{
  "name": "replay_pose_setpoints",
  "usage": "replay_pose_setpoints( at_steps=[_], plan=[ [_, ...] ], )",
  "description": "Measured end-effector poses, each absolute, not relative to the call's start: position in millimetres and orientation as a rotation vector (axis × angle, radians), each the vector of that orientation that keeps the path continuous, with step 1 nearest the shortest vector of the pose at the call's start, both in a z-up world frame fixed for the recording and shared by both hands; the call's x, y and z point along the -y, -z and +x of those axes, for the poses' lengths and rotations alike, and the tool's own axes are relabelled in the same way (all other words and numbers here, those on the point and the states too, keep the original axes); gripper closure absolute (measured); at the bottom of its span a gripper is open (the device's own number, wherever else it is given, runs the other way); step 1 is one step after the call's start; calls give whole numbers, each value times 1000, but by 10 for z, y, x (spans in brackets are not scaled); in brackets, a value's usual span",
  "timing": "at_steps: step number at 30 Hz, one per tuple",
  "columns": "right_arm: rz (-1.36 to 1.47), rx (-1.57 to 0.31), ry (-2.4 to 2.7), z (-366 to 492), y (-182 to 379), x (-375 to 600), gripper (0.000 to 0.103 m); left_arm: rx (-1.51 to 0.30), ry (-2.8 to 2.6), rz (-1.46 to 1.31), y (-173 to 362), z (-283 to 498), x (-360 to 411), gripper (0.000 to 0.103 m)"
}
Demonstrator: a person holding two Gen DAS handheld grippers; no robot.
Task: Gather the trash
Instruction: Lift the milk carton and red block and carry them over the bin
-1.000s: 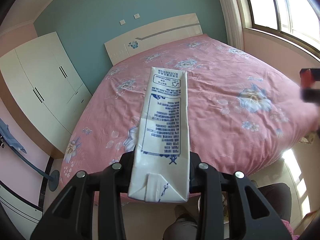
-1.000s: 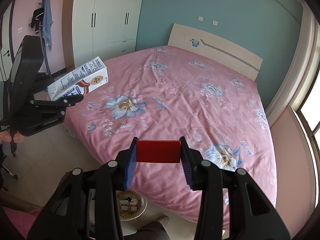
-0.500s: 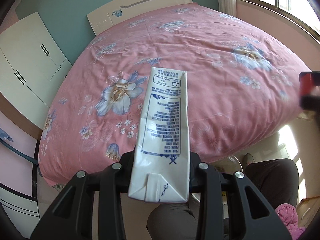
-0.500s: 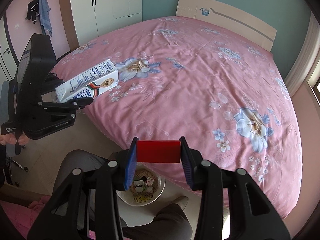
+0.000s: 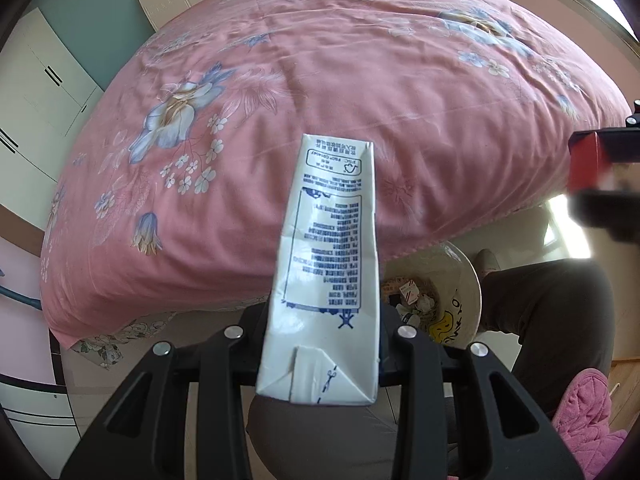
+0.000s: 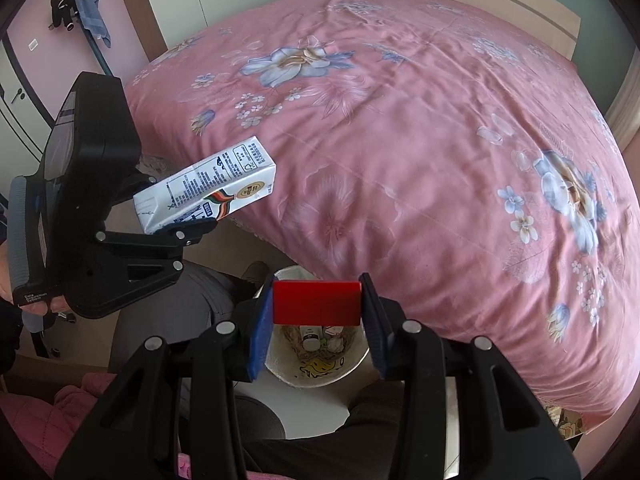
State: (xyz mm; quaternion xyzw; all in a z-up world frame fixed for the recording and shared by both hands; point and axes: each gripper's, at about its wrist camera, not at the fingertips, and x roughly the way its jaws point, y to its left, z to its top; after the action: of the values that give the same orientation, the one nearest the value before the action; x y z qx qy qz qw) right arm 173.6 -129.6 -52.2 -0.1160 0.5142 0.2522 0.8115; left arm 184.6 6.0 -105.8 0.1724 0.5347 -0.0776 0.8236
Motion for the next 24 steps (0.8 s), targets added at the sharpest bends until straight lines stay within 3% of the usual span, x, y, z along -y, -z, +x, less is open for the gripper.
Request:
replay_pose_setpoints(
  at_steps=[24],
  plan=[
    [-131,-1400,-529,1708,2475,1422,61,-1438,264,317,2720,1810,303,65]
  ],
)
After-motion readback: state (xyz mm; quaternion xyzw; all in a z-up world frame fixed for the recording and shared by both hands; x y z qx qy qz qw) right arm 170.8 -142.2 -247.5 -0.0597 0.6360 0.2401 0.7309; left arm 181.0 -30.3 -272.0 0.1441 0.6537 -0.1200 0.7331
